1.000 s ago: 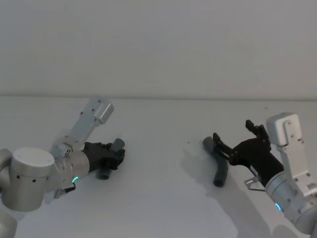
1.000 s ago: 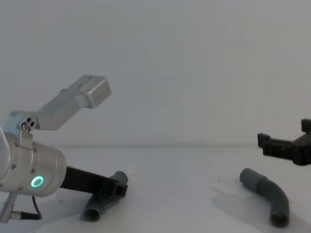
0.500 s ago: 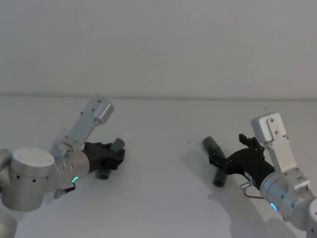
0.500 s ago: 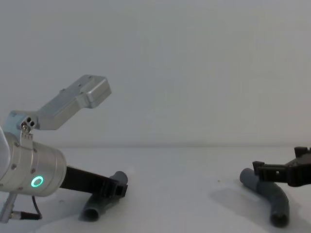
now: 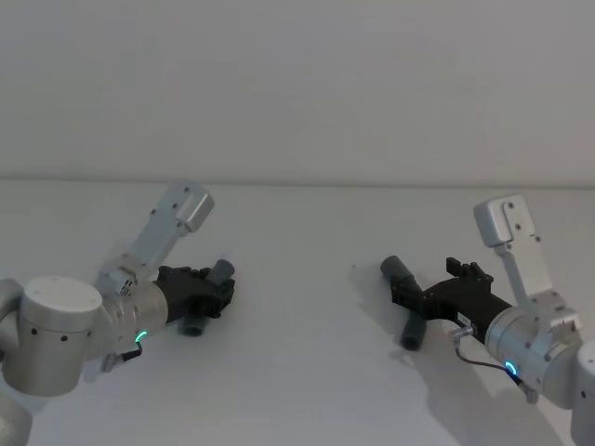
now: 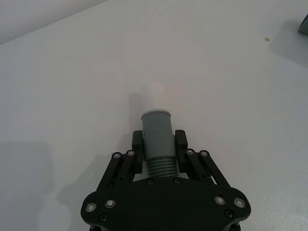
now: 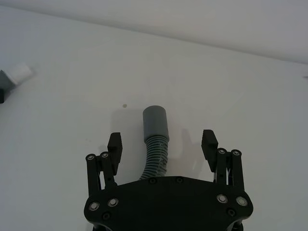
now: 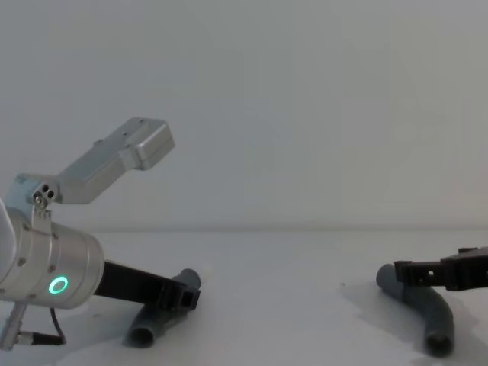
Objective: Use both hands to pick up one end of the pipe from the table, align the ends, and insert them.
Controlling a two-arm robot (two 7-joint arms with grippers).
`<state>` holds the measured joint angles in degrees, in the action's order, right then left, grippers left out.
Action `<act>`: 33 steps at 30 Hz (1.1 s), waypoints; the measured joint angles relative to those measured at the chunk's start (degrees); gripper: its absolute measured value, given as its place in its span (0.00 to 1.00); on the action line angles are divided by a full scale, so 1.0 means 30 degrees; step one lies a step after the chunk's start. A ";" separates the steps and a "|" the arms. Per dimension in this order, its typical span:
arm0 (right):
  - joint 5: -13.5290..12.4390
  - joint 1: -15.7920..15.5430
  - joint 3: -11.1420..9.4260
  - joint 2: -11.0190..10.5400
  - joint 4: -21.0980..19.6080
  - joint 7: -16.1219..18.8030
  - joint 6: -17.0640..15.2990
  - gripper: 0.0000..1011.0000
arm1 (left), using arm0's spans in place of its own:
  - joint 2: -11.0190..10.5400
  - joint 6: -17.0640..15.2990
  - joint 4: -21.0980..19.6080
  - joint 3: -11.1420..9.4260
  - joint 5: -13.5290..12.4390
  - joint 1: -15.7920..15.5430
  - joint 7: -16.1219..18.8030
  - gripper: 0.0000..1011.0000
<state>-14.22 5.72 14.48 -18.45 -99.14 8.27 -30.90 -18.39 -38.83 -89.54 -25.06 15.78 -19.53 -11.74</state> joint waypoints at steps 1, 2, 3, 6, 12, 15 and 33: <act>-0.0022 0.0077 -0.0016 0.0031 0.0073 0.0064 -0.0093 0.99 | -0.0001 0.0000 0.0000 0.0000 0.0001 0.0000 0.0001 0.37; -0.0035 0.0105 -0.0019 0.0044 0.0103 0.0112 -0.0141 0.99 | -0.0001 0.0000 0.0000 0.0000 0.0001 0.0000 0.0001 0.37; -0.0041 0.0128 -0.0020 0.0055 0.0134 0.0133 -0.0166 0.99 | -0.0001 0.0000 0.0000 0.0000 0.0000 -0.0001 0.0001 0.37; -0.0054 0.0225 -0.0025 0.0097 0.0282 0.0294 -0.0255 0.99 | -0.0001 0.0000 0.0000 -0.0002 0.0000 -0.0001 0.0001 0.37; -0.0018 0.0314 0.0014 0.0130 0.0506 0.0494 -0.0232 0.99 | -0.0001 0.0000 0.0000 -0.0001 0.0000 -0.0001 0.0000 0.37; 0.0043 0.0360 0.0068 0.0146 0.0625 0.0604 -0.0162 0.99 | -0.0001 0.0000 -0.0001 0.0000 0.0000 0.0000 0.0001 0.37; 0.0356 0.0658 0.0148 0.0494 0.1444 0.0846 -0.0260 0.99 | -0.0001 0.0000 0.0000 -0.0002 0.0000 0.0000 0.0000 0.37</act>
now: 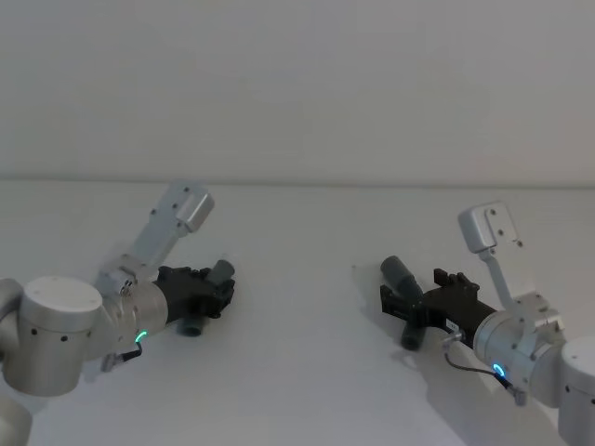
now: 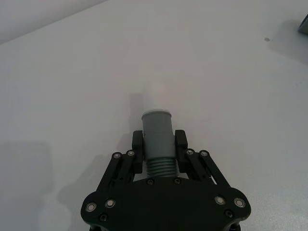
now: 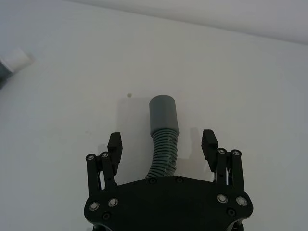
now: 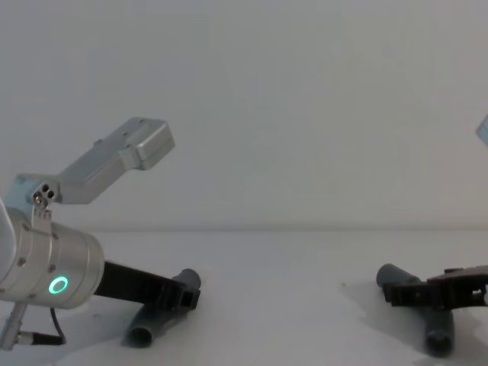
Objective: Use both hands to pick up one end of the pipe from the table, align the ends, and insert them.
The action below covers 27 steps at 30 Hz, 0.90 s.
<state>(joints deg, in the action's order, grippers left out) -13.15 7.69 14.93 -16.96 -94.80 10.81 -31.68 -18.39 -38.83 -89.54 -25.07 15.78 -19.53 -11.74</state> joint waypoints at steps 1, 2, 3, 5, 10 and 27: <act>0.0001 0.0015 -0.0012 0.0032 0.0041 0.0000 -0.0029 0.99 | 0.0002 0.0000 0.0001 0.0002 0.0001 0.0000 0.0000 0.37; 0.0003 0.0028 -0.0022 0.0057 0.0068 0.0000 -0.0061 0.99 | 0.0002 0.0000 0.0000 0.0001 0.0002 0.0000 0.0001 0.37; 0.0002 0.0054 -0.0058 0.0104 0.0119 0.0000 -0.0138 0.99 | 0.0001 0.0000 0.0000 0.0001 0.0001 0.0000 0.0000 0.37; 0.0003 0.0074 -0.0099 0.0160 0.0174 -0.0004 -0.0221 0.99 | 0.0001 0.0000 0.0000 0.0002 0.0001 0.0000 0.0001 0.37; -0.0038 0.0156 -0.0256 0.0349 0.0297 -0.0020 -0.0534 0.99 | 0.0000 0.0000 0.0000 0.0001 0.0001 0.0000 0.0000 0.37; -0.0206 0.0295 -0.0607 0.0700 0.0550 -0.0003 -0.1197 0.82 | 0.0001 0.0000 0.0001 0.0002 0.0001 0.0000 0.0001 0.37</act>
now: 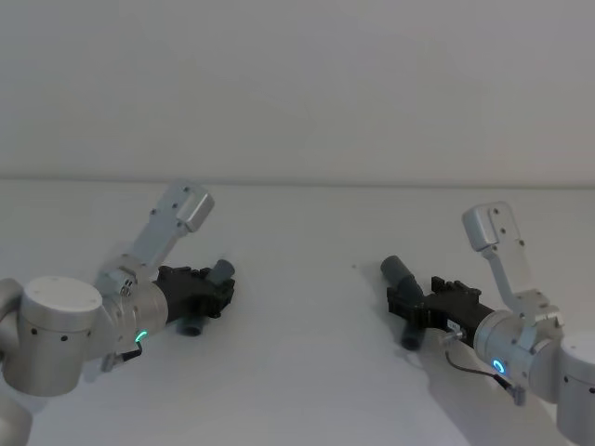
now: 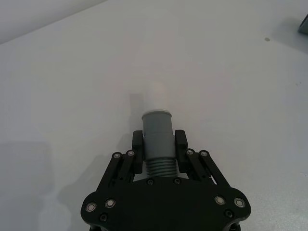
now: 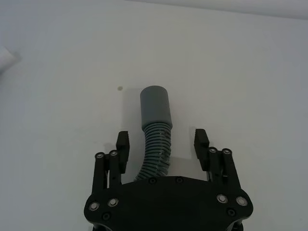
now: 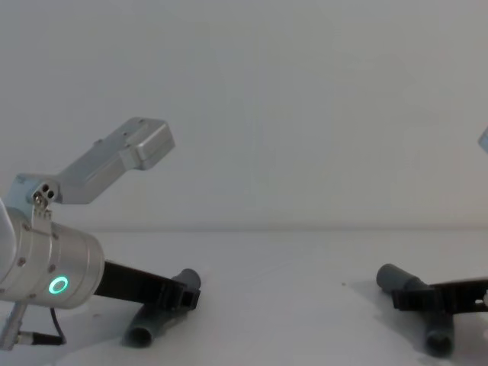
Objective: Use both hands to pick up one end of the pipe from the table, align the ends, and insert them.
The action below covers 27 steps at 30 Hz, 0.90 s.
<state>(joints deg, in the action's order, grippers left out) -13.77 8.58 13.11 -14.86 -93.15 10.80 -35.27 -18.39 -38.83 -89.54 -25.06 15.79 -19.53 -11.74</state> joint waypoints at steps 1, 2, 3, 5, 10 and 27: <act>-0.0006 0.0007 -0.0013 0.0011 0.0009 0.0003 -0.0025 0.80 | 0.0000 0.0000 0.0001 -0.0001 0.0000 -0.0001 -0.0001 0.37; -0.0008 0.0010 -0.0022 0.0018 0.0013 0.0005 -0.0042 0.78 | 0.0001 0.0000 0.0001 0.0000 0.0000 -0.0001 -0.0001 0.37; -0.0011 0.0013 -0.0032 0.0026 0.0018 0.0006 -0.0055 0.74 | 0.0000 0.0000 0.0000 0.0000 -0.0001 -0.0001 -0.0001 0.37; -0.0015 0.0019 -0.0049 0.0039 0.0026 0.0009 -0.0074 0.68 | 0.0001 -0.0001 0.0000 0.0000 0.0000 0.0000 0.0000 0.37; -0.0028 0.0027 -0.0079 0.0067 0.0050 0.0017 -0.0129 0.53 | 0.0000 0.0000 0.0000 -0.0001 -0.0001 0.0000 0.0001 0.37; -0.0056 0.0052 -0.0127 0.0111 0.0081 0.0041 -0.0198 0.17 | 0.0000 -0.0001 0.0002 -0.0001 -0.0001 0.0000 0.0001 0.37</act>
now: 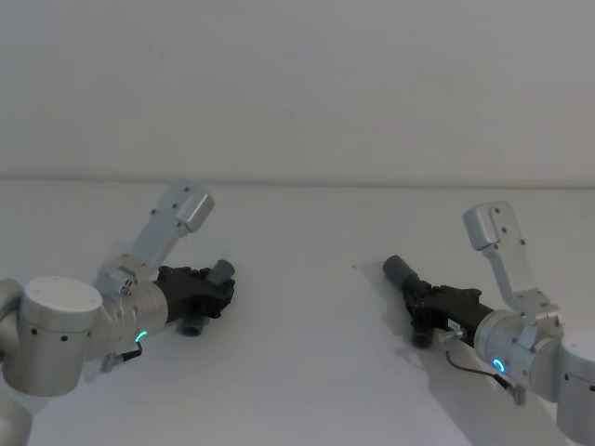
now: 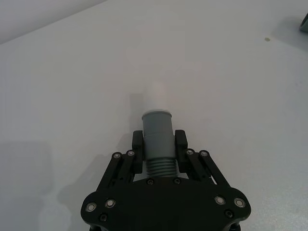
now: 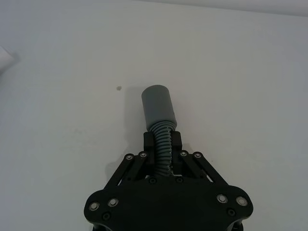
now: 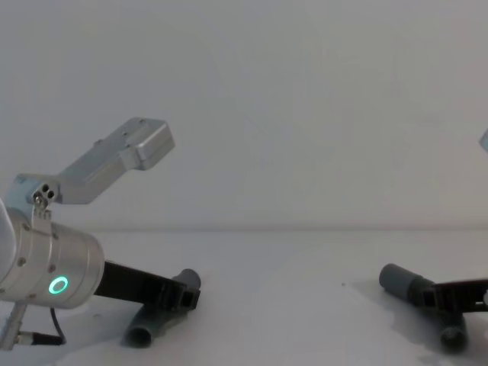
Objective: Use both hands to pick up one end of the pipe from the table, align the ends, and insert them.
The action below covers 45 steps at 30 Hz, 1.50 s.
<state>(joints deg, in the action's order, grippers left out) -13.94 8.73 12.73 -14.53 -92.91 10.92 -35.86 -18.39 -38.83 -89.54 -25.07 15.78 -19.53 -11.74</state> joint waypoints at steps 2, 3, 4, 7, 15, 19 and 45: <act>0.0000 0.0001 -0.0005 0.0004 0.0001 0.0000 -0.0003 0.16 | 0.0000 -0.0001 -0.0002 0.0000 0.0000 -0.0001 0.0000 0.37; -0.0001 0.0001 -0.0004 0.0005 0.0001 0.0000 -0.0005 0.16 | 0.0000 0.0000 -0.0001 0.0000 0.0000 0.0000 0.0000 0.37; 0.0000 0.0002 -0.0005 0.0006 0.0002 0.0001 -0.0007 0.16 | 0.0000 -0.0001 -0.0002 0.0001 0.0000 0.0001 0.0000 0.37; 0.0000 0.0001 -0.0006 0.0006 0.0002 0.0000 -0.0011 0.16 | 0.0000 0.0000 0.0000 0.0000 -0.0001 -0.0001 0.0000 0.37; 0.0001 -0.0065 -0.0034 -0.0029 -0.0029 0.0109 0.0131 0.16 | -0.0094 0.0016 0.0067 -0.0184 -0.0192 -0.0192 -0.0158 0.37; -0.0007 -0.0204 -0.0079 -0.0146 -0.0150 0.0364 0.0663 0.16 | -0.0271 0.0211 0.0136 -0.0477 -0.0529 -0.0473 -0.0355 0.37; -0.0866 -0.1138 -0.0826 -0.2446 -0.0112 0.4297 0.8495 0.16 | -0.1555 0.3858 0.0160 -0.2341 -0.2444 -0.2809 -0.3122 0.37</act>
<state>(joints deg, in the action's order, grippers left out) -16.54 5.32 10.25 -21.87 -93.25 23.81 -10.38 -23.06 -27.26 -89.06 -32.09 8.45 -27.96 -21.10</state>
